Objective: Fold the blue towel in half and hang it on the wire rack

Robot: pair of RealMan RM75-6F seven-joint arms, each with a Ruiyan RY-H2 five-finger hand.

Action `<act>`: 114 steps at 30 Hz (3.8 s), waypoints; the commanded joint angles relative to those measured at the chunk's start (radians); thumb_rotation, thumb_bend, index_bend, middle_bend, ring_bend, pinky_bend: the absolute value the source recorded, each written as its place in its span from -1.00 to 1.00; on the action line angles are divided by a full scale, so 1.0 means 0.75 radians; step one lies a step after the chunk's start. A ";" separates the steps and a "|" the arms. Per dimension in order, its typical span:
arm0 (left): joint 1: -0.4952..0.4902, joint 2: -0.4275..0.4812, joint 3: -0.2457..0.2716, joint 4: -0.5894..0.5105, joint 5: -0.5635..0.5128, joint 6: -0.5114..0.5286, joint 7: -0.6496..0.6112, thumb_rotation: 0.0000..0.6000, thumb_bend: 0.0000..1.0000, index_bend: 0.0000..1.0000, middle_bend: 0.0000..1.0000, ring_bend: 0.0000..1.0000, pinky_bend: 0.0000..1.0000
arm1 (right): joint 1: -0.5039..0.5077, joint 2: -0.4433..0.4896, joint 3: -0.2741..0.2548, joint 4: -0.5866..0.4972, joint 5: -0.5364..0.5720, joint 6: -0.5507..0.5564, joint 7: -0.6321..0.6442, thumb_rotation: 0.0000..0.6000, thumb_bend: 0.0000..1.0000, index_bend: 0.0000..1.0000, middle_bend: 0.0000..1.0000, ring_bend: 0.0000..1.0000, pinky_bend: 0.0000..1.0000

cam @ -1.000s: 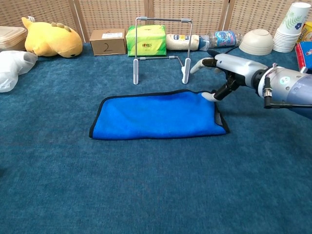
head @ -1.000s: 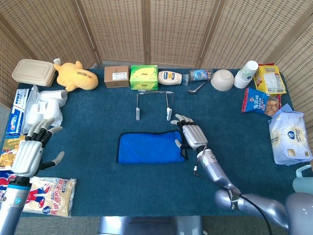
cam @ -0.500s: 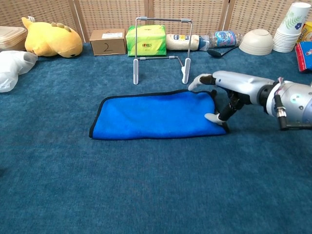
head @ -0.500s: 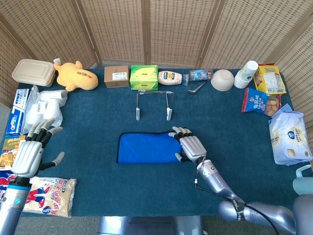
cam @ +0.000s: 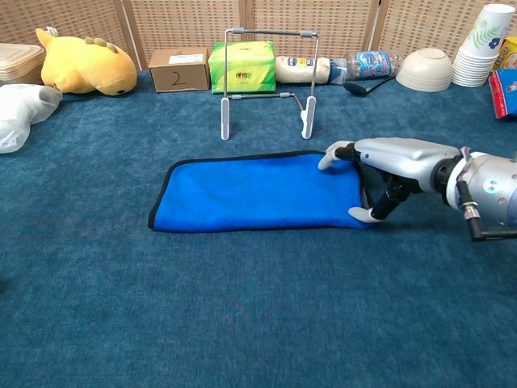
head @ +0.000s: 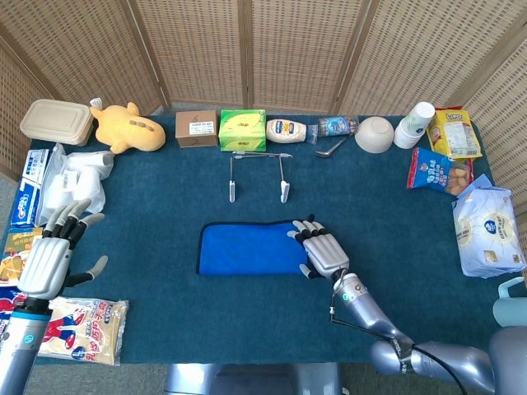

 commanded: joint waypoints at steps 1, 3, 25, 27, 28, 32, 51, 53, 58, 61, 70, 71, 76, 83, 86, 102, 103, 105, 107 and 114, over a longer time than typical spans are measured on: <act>-0.001 -0.001 -0.001 0.000 0.001 0.001 0.000 1.00 -0.23 -0.61 -0.87 -1.00 -1.00 | -0.007 0.016 -0.002 -0.017 -0.001 0.010 -0.007 1.00 -0.25 -0.73 -0.96 -1.00 -1.00; -0.001 -0.004 -0.002 0.001 0.002 0.002 0.002 1.00 -0.23 -0.61 -0.87 -1.00 -1.00 | -0.011 0.027 -0.002 -0.030 -0.002 0.017 -0.009 1.00 -0.25 -0.73 -0.96 -1.00 -1.00; -0.069 0.003 0.035 0.113 0.084 -0.105 0.109 1.00 -0.24 -0.56 -0.81 -1.00 -1.00 | -0.069 0.221 0.072 -0.259 -0.002 0.153 0.017 1.00 -0.25 -0.74 -0.96 -1.00 -1.00; -0.092 -0.013 0.041 0.155 0.112 -0.129 0.133 1.00 -0.25 -0.54 -0.79 -1.00 -1.00 | -0.090 0.257 0.078 -0.294 -0.001 0.179 0.031 1.00 -0.26 -0.75 -0.96 -1.00 -1.00; -0.103 -0.023 0.042 0.178 0.126 -0.138 0.138 1.00 -0.25 -0.53 -0.78 -1.00 -1.00 | -0.099 0.272 0.079 -0.308 -0.002 0.191 0.036 1.00 -0.26 -0.75 -0.96 -1.00 -1.00; -0.159 -0.079 0.050 0.295 0.199 -0.178 0.136 1.00 -0.25 -0.50 -0.75 -1.00 -1.00 | -0.141 0.333 0.077 -0.368 -0.007 0.241 0.053 1.00 -0.25 -0.75 -0.96 -1.00 -1.00; -0.444 -0.504 0.116 0.989 0.462 -0.262 -0.142 1.00 -0.25 -0.60 -0.86 -1.00 -1.00 | -0.311 0.513 0.049 -0.506 -0.019 0.378 0.145 1.00 -0.26 -0.77 -0.96 -1.00 -1.00; -0.461 -0.540 0.119 1.038 0.466 -0.265 -0.147 1.00 -0.25 -0.63 -0.88 -1.00 -1.00 | -0.319 0.519 0.049 -0.509 -0.018 0.381 0.151 1.00 -0.25 -0.77 -0.96 -1.00 -1.00; -0.507 -0.616 0.128 1.134 0.456 -0.293 -0.190 1.00 -0.28 -0.69 -0.92 -1.00 -1.00 | -0.337 0.527 0.051 -0.512 -0.011 0.386 0.163 1.00 -0.26 -0.78 -0.96 -1.00 -1.00; -0.529 -0.644 0.134 1.180 0.449 -0.306 -0.208 1.00 -0.33 -0.72 -0.94 -1.00 -1.00 | -0.346 0.533 0.054 -0.516 -0.012 0.391 0.167 1.00 -0.25 -0.78 -0.96 -1.00 -1.00; -0.574 -0.680 0.147 1.244 0.432 -0.332 -0.242 1.00 -0.36 -0.73 -0.96 -1.00 -1.00 | -0.357 0.541 0.068 -0.523 -0.012 0.400 0.173 1.00 -0.26 -0.80 -0.96 -1.00 -1.00; -0.581 -0.684 0.149 1.253 0.430 -0.338 -0.244 1.00 -0.36 -0.73 -0.96 -1.00 -1.00 | -0.358 0.542 0.069 -0.524 -0.012 0.400 0.174 1.00 -0.26 -0.80 -0.96 -1.00 -1.00; -0.611 -0.712 0.152 1.293 0.418 -0.369 -0.253 1.00 -0.36 -0.73 -0.96 -1.00 -1.00 | -0.366 0.544 0.072 -0.527 -0.011 0.403 0.179 1.00 -0.26 -0.80 -0.96 -1.00 -1.00; -0.659 -0.771 0.172 1.383 0.422 -0.400 -0.274 1.00 -0.36 -0.73 -0.96 -1.00 -1.00 | -0.379 0.556 0.078 -0.537 -0.007 0.414 0.178 1.00 -0.26 -0.80 -0.96 -1.00 -1.00; -0.675 -0.796 0.181 1.416 0.424 -0.401 -0.286 1.00 -0.36 -0.73 -0.96 -1.00 -1.00 | -0.385 0.559 0.082 -0.541 -0.005 0.420 0.178 1.00 -0.26 -0.80 -0.96 -1.00 -1.00; -0.724 -0.880 0.200 1.530 0.405 -0.372 -0.331 1.00 -0.36 -0.70 -0.92 -1.00 -1.00 | -0.411 0.574 0.086 -0.556 -0.003 0.433 0.178 1.00 -0.26 -0.81 -0.96 -1.00 -1.00; -0.726 -0.883 0.200 1.531 0.404 -0.368 -0.336 1.00 -0.36 -0.69 -0.92 -1.00 -1.00 | -0.412 0.575 0.087 -0.557 -0.002 0.433 0.178 1.00 -0.26 -0.81 -0.96 -1.00 -1.00; -0.729 -0.885 0.200 1.529 0.401 -0.355 -0.346 1.00 -0.36 -0.69 -0.91 -1.00 -1.00 | -0.414 0.577 0.089 -0.559 -0.001 0.435 0.176 1.00 -0.25 -0.81 -0.96 -1.00 -1.00; -0.730 -0.885 0.201 1.528 0.399 -0.349 -0.349 1.00 -0.36 -0.68 -0.90 -1.00 -1.00 | -0.415 0.577 0.090 -0.560 0.000 0.435 0.175 1.00 -0.25 -0.81 -0.96 -1.00 -1.00; -0.730 -0.886 0.200 1.513 0.382 -0.333 -0.372 1.00 -0.36 -0.65 -0.89 -1.00 -1.00 | -0.417 0.578 0.094 -0.561 0.002 0.432 0.177 1.00 -0.26 -0.81 -0.96 -1.00 -1.00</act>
